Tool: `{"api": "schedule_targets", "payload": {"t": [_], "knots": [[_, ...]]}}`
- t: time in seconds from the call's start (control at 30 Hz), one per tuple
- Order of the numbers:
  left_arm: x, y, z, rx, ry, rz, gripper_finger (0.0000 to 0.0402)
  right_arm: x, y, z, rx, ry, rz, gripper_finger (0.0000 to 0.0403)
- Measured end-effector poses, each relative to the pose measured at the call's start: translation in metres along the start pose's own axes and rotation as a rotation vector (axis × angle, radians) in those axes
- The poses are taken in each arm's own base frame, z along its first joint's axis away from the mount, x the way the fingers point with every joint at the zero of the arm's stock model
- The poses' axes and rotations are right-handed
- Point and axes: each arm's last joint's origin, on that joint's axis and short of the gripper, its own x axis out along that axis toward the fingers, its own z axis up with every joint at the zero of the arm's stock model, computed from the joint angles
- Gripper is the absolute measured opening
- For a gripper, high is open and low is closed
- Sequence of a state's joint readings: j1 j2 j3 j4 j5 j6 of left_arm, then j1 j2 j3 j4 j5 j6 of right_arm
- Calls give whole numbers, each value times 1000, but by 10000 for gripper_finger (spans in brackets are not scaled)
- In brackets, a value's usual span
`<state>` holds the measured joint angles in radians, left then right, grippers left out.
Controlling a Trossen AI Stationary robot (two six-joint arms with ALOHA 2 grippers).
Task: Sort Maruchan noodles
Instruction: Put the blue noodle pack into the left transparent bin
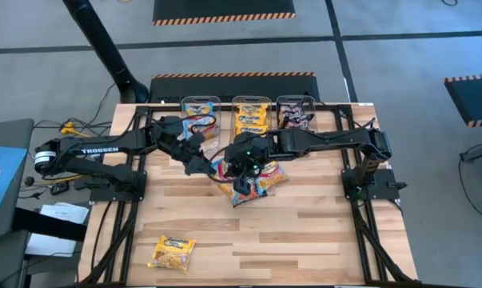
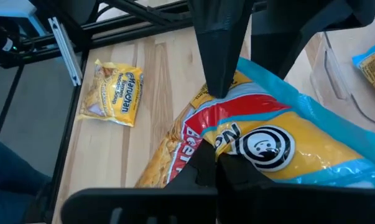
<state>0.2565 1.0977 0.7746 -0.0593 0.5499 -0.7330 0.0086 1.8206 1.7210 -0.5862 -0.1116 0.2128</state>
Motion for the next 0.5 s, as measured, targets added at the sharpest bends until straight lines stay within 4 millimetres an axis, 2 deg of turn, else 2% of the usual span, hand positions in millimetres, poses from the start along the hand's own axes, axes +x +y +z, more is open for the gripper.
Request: {"api": "schedule_targets", "payload": {"t": [0.17, 0.5], "knots": [[0, 0, 0, 12, -7, 7, 156, 0, 0, 0, 7, -2, -8, 1], [0, 0, 2, 35, -37, 22, 31, -1, -2, -1, 38, 6, -36, 1]]}}
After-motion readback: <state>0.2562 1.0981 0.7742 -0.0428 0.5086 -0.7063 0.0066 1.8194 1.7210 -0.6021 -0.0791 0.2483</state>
